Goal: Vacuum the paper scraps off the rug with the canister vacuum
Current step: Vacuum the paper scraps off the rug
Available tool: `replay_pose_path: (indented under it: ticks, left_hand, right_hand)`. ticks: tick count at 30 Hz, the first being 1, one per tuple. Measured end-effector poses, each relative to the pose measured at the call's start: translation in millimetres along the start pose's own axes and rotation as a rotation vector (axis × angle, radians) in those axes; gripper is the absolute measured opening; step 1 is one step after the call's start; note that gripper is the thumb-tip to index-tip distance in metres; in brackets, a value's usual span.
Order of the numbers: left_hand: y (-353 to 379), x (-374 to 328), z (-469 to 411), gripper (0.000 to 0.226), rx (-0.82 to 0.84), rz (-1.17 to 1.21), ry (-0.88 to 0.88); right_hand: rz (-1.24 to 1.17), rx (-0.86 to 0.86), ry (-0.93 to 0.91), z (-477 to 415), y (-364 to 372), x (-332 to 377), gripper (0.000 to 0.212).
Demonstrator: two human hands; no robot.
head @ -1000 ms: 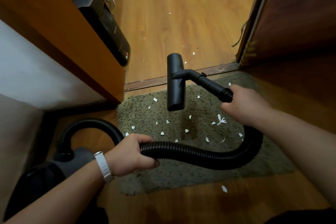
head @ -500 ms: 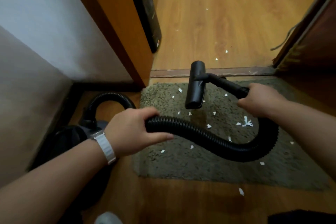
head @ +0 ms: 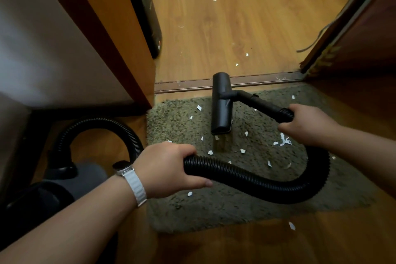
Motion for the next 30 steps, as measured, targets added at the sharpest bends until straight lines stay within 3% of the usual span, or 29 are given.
replay_pose_path:
  ticks: [11, 19, 30]
  left_hand:
    - [20, -8, -15, 0.065, 0.045, -0.153, 0.11]
    - [11, 7, 9, 0.062, 0.075, -0.09, 0.062]
    - [14, 27, 29, 0.054, 0.092, -0.073, 0.024]
  right_hand:
    - [-0.029, 0.004, 0.023, -1, 32, 6, 0.027]
    - [-0.074, -0.023, -0.007, -18, 28, 30, 0.028]
    - [-0.053, 0.09, -0.083, -34, 58, 71, 0.026]
Point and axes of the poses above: each hand's wrist, its own z-axis away from the middle knuckle, its own y-axis out of the palm, x = y × z, the point moved 9 cm from there along -z, towards the middle knuckle, and after that the axes turned 1 degree about x, right-handed, at the moved point
